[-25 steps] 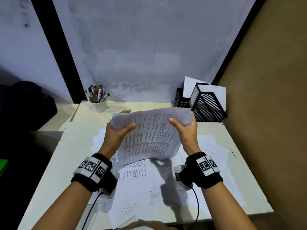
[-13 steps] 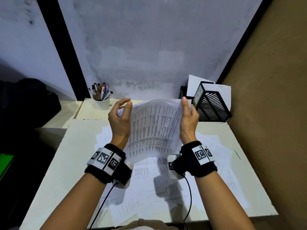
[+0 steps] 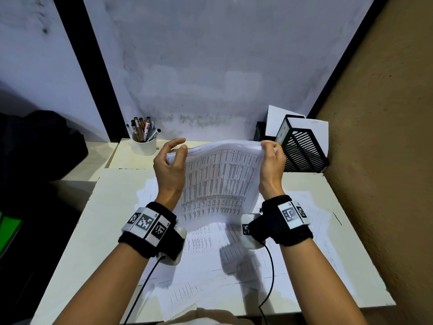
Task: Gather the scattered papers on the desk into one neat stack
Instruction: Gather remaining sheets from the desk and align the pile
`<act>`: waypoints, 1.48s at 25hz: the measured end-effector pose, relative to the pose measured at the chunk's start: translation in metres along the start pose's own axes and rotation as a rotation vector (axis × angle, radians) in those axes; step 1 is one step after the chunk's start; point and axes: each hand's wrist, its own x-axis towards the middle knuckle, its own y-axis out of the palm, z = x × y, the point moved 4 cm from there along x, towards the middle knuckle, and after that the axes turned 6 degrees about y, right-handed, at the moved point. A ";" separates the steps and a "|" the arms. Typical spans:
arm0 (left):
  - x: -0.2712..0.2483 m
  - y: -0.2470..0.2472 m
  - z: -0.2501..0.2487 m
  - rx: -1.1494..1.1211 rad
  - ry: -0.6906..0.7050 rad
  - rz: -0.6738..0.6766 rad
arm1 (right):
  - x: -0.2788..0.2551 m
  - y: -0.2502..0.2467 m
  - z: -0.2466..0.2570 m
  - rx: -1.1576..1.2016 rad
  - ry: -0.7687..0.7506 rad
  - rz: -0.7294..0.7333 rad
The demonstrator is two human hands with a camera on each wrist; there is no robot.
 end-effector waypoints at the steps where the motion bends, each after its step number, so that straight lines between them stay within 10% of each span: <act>1: 0.001 0.000 -0.001 0.010 0.010 0.010 | 0.002 -0.001 0.000 0.012 -0.001 0.048; 11: -0.002 -0.006 0.008 -0.088 0.038 0.263 | 0.004 -0.019 -0.020 -0.021 0.001 0.462; 18: -0.020 -0.026 0.063 0.028 -0.350 0.495 | -0.012 -0.023 -0.056 -0.162 0.127 0.482; 30: -0.010 -0.025 0.048 0.038 -0.256 0.263 | -0.027 -0.015 -0.053 -0.199 0.002 0.277; 37: -0.028 -0.033 0.077 0.131 -0.396 0.361 | -0.036 -0.014 -0.094 -0.237 0.178 0.318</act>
